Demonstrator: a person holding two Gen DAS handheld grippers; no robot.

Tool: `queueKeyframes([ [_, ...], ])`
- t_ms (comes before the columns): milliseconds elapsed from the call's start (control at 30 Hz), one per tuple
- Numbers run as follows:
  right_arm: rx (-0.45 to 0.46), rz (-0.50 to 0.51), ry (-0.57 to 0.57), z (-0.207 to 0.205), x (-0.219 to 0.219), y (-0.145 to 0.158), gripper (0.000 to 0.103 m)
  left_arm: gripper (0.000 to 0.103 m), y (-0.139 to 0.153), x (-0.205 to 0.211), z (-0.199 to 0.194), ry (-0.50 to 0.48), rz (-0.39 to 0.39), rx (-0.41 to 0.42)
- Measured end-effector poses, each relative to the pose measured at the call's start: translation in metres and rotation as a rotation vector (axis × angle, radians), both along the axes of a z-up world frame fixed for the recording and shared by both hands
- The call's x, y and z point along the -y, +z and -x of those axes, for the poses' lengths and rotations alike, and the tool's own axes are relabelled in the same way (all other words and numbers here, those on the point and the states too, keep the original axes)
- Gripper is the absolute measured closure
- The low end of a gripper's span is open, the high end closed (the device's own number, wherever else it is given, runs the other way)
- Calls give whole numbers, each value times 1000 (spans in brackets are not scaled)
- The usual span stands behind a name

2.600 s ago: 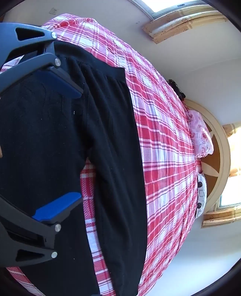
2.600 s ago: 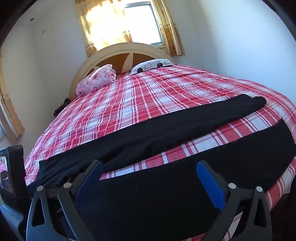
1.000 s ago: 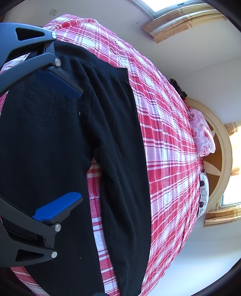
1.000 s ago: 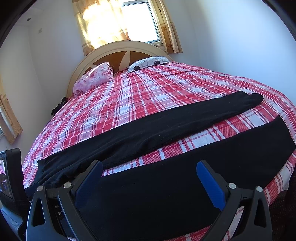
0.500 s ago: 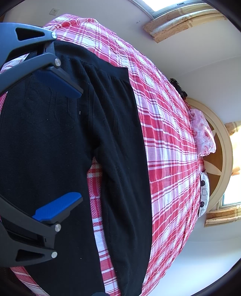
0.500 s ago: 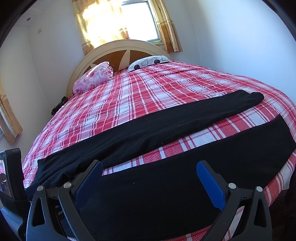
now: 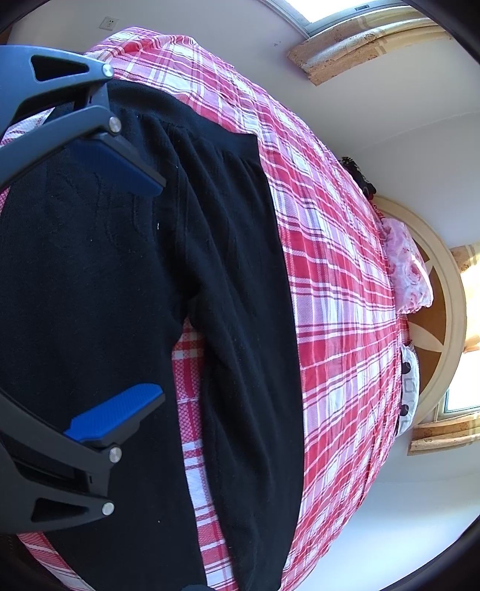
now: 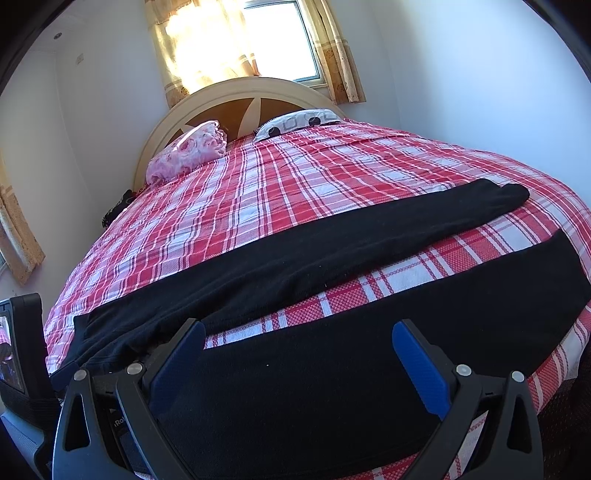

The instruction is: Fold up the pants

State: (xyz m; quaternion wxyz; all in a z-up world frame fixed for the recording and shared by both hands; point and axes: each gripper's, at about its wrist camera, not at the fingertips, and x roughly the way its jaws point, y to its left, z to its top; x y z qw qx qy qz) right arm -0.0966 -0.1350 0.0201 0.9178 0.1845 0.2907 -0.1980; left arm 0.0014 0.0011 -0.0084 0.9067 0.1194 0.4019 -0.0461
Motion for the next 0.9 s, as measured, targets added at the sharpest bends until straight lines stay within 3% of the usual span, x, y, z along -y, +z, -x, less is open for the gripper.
queueKeyframes([
  [633,-55,3,54,-27,-4,-10,1,0,-10,-16,-22,17,9,-36],
  [800,-59,21,162,-53,-7,-4,1,0,-4,-52,-43,81,17,-22],
  [900,-78,-5,307,-89,-12,0,1,0,-1,-82,-67,145,29,-25],
])
